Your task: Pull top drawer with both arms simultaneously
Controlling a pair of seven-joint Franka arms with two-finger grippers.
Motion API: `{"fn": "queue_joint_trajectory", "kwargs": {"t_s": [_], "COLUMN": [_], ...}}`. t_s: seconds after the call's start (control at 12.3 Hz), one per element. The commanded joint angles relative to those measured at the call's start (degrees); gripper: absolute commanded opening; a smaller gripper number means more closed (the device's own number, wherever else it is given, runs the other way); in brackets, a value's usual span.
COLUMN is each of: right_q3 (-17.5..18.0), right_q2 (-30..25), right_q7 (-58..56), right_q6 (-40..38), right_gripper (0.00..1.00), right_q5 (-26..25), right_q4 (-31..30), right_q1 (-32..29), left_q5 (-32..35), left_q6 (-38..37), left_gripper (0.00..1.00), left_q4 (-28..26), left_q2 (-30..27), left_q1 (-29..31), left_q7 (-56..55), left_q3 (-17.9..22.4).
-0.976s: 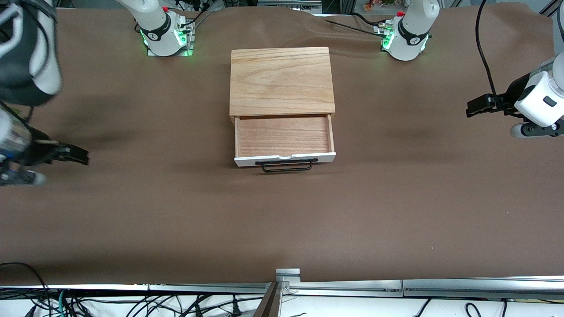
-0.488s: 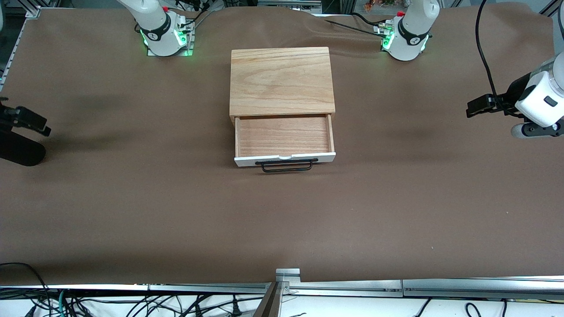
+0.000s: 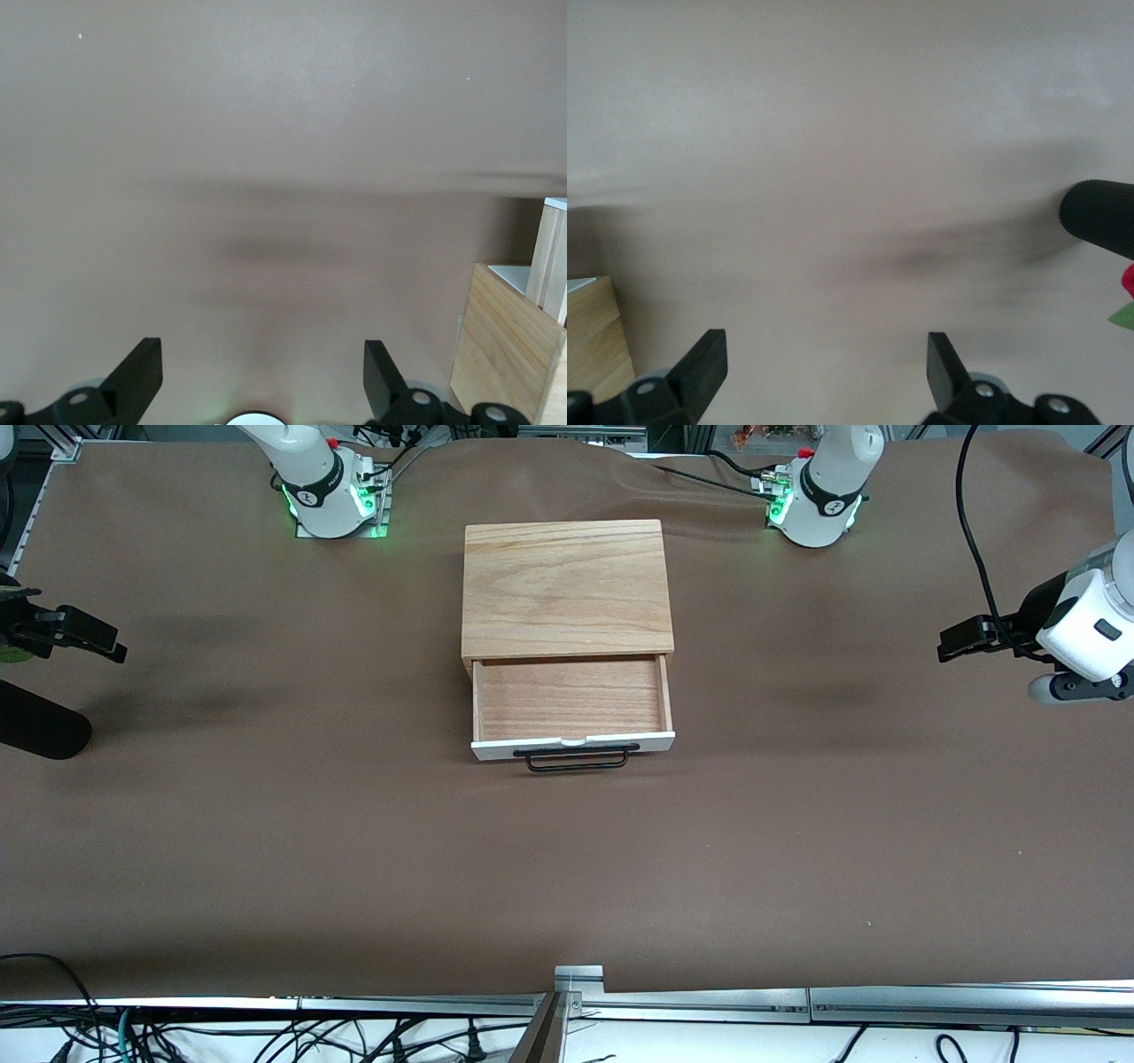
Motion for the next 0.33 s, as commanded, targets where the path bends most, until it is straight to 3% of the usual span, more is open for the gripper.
{"fn": "queue_joint_trajectory", "kwargs": {"t_s": [0.0,0.24], "right_q3": [1.1,0.9], "right_q2": [0.0,0.0], "right_q7": [-0.4,-0.9], "right_q6": [-0.4,-0.4], "right_gripper": [1.0,1.0], "right_q5": [-0.8,-0.7], "right_q4": [0.6,0.6], "right_q1": [-1.0,-1.0], "left_q5": [-0.7,-0.7], "left_q6": [-1.1,-1.1], "left_gripper": [1.0,1.0], "left_q4": [1.8,1.8], "left_q2": [0.7,0.6], "left_q1": [1.0,1.0], "left_q7": [-0.4,-1.1], "left_q3": [-1.0,-1.5]}}
